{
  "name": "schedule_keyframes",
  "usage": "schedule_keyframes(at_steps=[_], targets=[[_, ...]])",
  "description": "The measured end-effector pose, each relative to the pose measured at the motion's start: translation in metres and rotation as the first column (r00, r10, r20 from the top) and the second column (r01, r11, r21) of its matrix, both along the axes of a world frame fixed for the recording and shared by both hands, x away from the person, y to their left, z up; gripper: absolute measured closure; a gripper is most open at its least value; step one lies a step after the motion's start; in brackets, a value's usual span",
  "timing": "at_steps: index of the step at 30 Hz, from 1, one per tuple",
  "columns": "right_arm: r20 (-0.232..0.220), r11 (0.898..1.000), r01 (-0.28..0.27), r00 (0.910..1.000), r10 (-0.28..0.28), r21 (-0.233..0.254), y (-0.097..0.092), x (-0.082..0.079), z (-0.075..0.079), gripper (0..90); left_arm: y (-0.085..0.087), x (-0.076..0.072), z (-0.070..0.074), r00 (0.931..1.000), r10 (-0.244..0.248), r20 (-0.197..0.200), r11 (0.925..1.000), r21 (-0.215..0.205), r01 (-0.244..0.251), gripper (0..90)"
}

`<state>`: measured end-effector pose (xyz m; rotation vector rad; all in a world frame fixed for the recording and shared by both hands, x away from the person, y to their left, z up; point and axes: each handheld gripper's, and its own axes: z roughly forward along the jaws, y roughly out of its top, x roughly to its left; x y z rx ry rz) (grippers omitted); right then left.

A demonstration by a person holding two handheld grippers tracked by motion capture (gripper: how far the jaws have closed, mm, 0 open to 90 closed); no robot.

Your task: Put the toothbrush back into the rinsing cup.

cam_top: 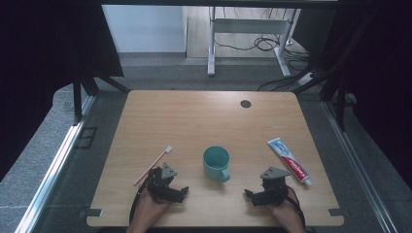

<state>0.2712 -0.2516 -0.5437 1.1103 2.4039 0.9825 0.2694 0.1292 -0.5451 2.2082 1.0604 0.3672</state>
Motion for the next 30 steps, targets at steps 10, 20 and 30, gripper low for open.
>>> schedule_keyframes(at_steps=[10,20,30], targets=[[0.0,1.0,0.002,1.0,-0.002,-0.002,0.0,-0.0002,0.0,0.0,0.0001,-0.0002,0.0,1.0,0.001,0.001,1.0,0.0,-0.001,0.0],[0.001,1.0,0.002,1.0,-0.002,-0.001,-0.0001,-0.0004,0.0,0.0,-0.0004,-0.0004,0.0,1.0,0.008,0.003,1.0,-0.001,-0.008,0.2],[0.0,1.0,0.001,1.0,-0.001,0.0,-0.0002,-0.0004,0.0,0.0,-0.0015,-0.0009,0.0001,1.0,-0.002,0.002,1.0,0.001,0.002,0.0]])
